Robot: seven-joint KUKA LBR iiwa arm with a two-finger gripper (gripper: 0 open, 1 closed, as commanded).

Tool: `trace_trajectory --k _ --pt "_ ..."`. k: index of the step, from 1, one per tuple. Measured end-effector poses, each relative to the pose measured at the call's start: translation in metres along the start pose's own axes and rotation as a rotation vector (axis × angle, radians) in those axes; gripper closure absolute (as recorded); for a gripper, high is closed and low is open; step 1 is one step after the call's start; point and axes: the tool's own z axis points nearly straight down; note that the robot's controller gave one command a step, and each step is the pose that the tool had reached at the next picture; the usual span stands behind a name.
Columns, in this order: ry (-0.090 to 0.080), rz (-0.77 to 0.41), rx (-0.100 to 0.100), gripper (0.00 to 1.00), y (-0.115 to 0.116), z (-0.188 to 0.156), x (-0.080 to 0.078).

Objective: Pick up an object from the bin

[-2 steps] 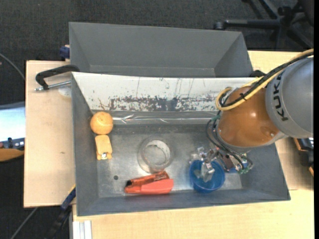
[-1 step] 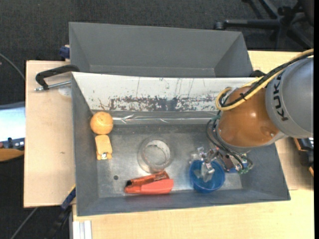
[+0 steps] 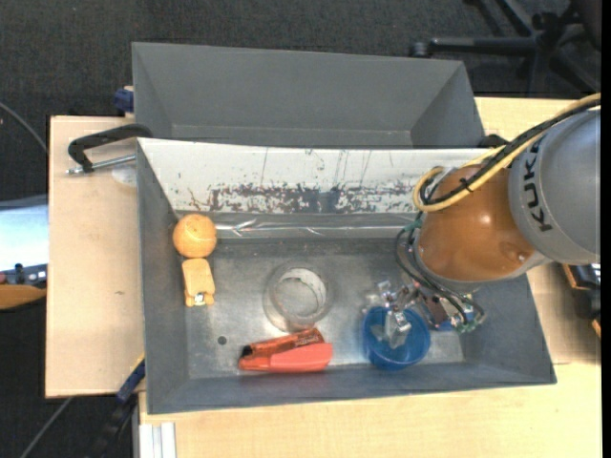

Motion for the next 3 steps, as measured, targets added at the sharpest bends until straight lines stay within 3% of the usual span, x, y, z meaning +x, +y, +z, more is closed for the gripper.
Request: trace_trajectory --k 3 --pt "-0.003 0.0 0.0 1.0 0.001 -0.023 -0.001"
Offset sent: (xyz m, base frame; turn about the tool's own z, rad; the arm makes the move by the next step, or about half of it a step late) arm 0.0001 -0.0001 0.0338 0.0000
